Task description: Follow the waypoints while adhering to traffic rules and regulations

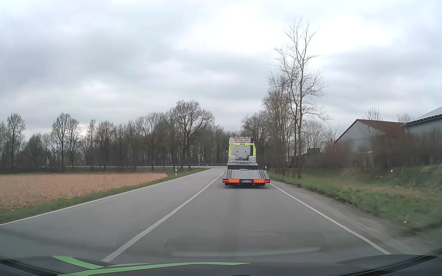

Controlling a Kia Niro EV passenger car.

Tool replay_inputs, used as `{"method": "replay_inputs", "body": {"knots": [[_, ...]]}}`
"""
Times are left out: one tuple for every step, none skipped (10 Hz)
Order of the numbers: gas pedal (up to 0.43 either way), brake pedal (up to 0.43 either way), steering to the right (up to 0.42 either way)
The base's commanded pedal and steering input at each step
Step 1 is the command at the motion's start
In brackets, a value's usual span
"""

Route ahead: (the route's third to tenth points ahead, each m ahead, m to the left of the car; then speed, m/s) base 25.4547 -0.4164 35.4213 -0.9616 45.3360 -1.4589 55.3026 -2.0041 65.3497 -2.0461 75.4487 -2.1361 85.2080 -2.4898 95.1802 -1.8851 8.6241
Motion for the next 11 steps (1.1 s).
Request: {"method": "replay_inputs", "body": {"knots": [[0.177,0.0,0.045],[0.177,0.0,0.043],[0.177,0.0,0.038],[0.177,0.0,0.03],[0.177,0.0,0.025],[0.189,0.0,0.019],[0.189,0.0,0.014],[0.189,0.0,0.009],[0.189,0.0,0.008],[0.189,0.0,0.007],[0.189,0.0,0.007]]}}
